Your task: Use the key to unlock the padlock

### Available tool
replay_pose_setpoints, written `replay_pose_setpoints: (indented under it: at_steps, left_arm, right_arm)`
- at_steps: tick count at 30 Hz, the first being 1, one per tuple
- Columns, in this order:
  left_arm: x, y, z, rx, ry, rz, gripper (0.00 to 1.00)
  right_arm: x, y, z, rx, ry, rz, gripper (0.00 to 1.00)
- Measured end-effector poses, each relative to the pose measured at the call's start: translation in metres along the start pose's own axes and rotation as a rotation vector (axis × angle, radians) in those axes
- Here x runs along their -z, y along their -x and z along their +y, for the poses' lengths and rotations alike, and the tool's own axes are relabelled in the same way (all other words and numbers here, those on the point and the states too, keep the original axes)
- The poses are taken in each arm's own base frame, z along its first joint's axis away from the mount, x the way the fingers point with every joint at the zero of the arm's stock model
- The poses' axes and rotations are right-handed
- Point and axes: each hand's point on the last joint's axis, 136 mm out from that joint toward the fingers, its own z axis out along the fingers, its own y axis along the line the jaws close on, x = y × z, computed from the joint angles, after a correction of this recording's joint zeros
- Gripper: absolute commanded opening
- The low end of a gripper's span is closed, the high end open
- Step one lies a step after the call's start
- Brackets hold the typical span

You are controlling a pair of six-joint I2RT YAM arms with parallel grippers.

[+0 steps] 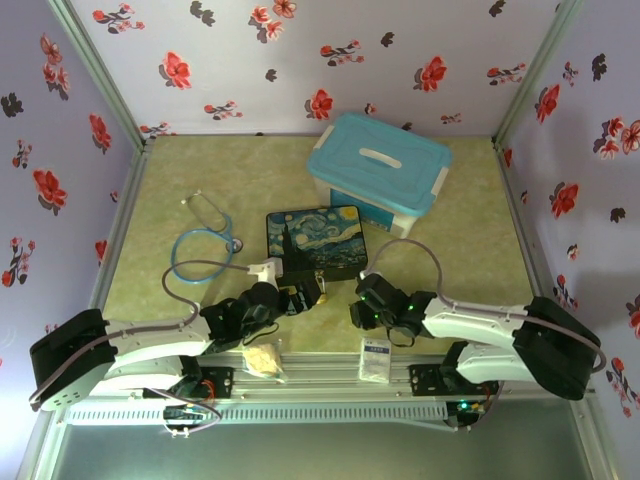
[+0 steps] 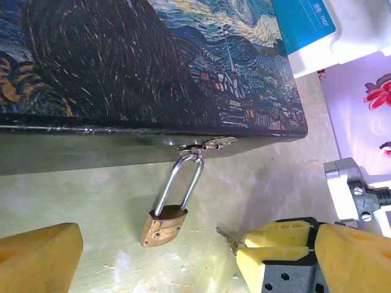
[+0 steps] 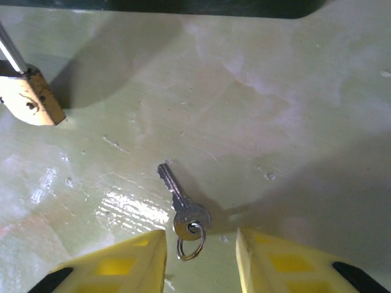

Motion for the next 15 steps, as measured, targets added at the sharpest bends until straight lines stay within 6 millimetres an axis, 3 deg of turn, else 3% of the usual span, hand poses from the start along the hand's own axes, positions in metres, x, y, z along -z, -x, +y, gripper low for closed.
replay_pose_setpoints:
  at_steps: [9, 15]
  left_arm:
    - [0.0001, 0.0004, 0.0023, 0.008, 0.004, -0.007, 0.97]
    - [0.0005, 0.0009, 0.0019, 0.008, 0.003, -0.008, 0.97]
  right_arm:
    - [-0.0049, 0.0006, -0.0017, 0.017, -0.045, 0.006, 0.32]
    - [-0.0070, 0.0010, -0.0056, -0.009, -0.073, 0.009, 0.15]
